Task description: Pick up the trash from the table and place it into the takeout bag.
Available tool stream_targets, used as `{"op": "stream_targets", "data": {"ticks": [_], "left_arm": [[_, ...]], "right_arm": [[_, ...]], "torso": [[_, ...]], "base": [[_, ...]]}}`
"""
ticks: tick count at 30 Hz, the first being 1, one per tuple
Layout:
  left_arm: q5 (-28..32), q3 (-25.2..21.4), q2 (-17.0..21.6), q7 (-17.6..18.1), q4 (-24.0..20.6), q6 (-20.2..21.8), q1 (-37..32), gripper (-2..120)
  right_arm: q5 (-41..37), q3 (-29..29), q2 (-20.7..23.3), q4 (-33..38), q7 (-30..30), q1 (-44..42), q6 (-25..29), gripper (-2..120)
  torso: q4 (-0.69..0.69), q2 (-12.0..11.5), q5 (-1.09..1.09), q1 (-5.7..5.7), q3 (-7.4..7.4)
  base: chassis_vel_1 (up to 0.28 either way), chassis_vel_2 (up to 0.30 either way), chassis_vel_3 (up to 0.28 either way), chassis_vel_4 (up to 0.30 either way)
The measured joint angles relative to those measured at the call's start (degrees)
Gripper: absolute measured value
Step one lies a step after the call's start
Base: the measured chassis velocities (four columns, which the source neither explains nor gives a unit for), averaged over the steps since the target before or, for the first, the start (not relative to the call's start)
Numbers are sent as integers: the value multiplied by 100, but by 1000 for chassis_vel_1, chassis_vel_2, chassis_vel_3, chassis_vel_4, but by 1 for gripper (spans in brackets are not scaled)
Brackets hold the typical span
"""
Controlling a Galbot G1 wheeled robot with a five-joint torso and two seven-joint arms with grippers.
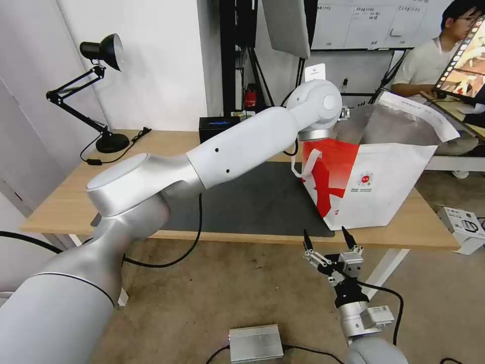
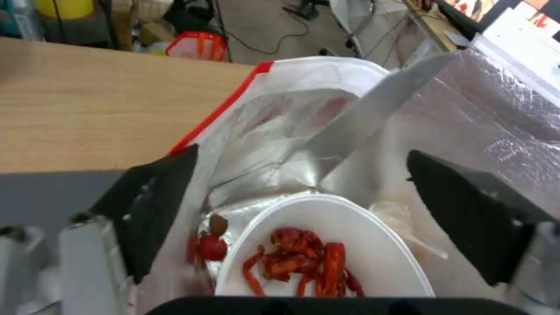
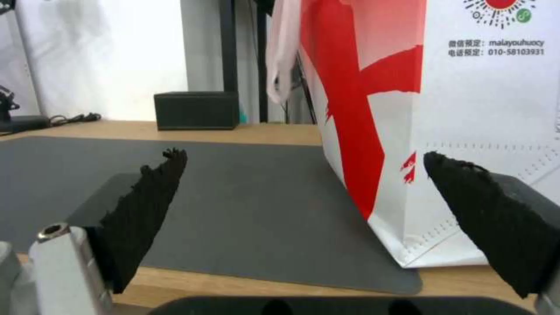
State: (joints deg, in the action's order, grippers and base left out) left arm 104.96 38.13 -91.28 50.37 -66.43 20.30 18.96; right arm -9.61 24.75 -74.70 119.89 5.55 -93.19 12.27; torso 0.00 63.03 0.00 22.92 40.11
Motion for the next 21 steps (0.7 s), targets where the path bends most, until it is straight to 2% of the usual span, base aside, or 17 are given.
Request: {"op": "stream_targets", "data": {"ticks": [5, 8, 9, 12, 13, 16, 17, 18, 19, 20, 21], "left_arm": [[-314, -39, 6, -171, -48, -50, -135, 100], [-776, -46, 148, -632, -215, -252, -321, 100], [-776, -46, 148, -632, -215, -252, -321, 100], [-1270, 47, 472, -1289, -465, -536, -443, 100], [-1270, 47, 472, -1289, -465, -536, -443, 100], [-1758, 89, 806, -1906, -653, -899, -556, 100], [-1758, 89, 806, -1906, -653, -899, -556, 100], [-1922, 92, 893, -2058, -705, -985, -598, 100], [-2308, 93, 1080, -2388, -800, -1180, -699, 100], [-2626, 92, 1195, -2561, -841, -1373, -783, 100], [-2626, 92, 1195, -2561, -841, -1373, -783, 100]], "right_arm": [[0, 0, 0, 0, 0, 0, 0, 100], [0, 0, 0, 0, 0, 0, 0, 100], [0, 0, 0, 0, 0, 0, 0, 100], [0, 0, 0, 0, 0, 0, 0, 100], [0, 0, 0, 0, 0, 0, 0, 100], [0, 0, 0, 0, 0, 0, 0, 100], [0, 0, 0, 0, 0, 0, 0, 100], [0, 0, 0, 0, 0, 0, 0, 100], [0, 0, 0, 0, 0, 0, 0, 100], [0, 0, 0, 0, 0, 0, 0, 100], [0, 0, 0, 0, 0, 0, 0, 100]], "torso": [[0, 0, 0, 0, 0], [-1, 0, 0, 0, 0], [-1, 0, 0, 0, 0], [0, 0, 0, 0, 0], [0, 0, 0, 0, 0], [1, 0, -1, 0, 0], [1, 0, -1, 0, 0], [1, 0, -1, 0, 0], [1, 0, -1, 0, 0], [1, 0, -2, 0, 0], [1, 0, -2, 0, 0]], "base": [[0, 0, 0, 0], [0, 0, 0, 0], [0, 0, 0, 0], [0, 0, 0, 0], [0, 0, 0, 0], [0, 0, 0, 0], [0, 0, 0, 0], [0, 0, 0, 0], [0, 0, 0, 0], [0, 0, 0, 0], [0, 0, 0, 0]]}}
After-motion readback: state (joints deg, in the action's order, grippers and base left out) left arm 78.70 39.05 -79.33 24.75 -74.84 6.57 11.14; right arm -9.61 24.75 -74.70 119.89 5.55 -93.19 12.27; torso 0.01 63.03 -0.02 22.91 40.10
